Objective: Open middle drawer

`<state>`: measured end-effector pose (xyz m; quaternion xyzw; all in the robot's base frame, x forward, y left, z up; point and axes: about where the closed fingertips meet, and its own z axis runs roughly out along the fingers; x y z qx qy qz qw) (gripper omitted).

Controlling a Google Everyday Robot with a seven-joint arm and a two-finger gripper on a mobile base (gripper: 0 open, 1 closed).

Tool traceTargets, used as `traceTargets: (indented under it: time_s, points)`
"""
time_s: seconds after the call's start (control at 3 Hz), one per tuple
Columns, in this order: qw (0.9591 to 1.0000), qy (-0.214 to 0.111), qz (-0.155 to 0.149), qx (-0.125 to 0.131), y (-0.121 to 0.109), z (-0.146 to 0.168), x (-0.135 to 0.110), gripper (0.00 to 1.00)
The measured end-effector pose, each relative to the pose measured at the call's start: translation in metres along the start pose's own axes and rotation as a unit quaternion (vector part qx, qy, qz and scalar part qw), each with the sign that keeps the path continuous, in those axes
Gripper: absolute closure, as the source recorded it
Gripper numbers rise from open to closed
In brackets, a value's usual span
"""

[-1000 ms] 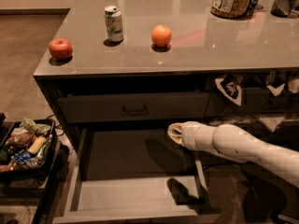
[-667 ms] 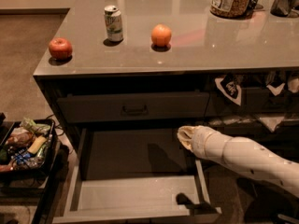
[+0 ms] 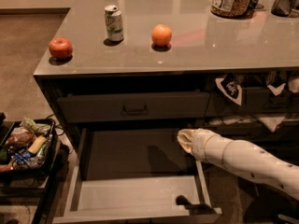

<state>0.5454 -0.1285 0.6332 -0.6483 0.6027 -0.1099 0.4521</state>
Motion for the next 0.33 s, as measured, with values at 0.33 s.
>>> traceTargets:
  time_s: [0.33]
  points:
    - [1.0000, 0.000, 0.000, 0.000, 0.0000, 0.0000, 0.0000, 0.58]
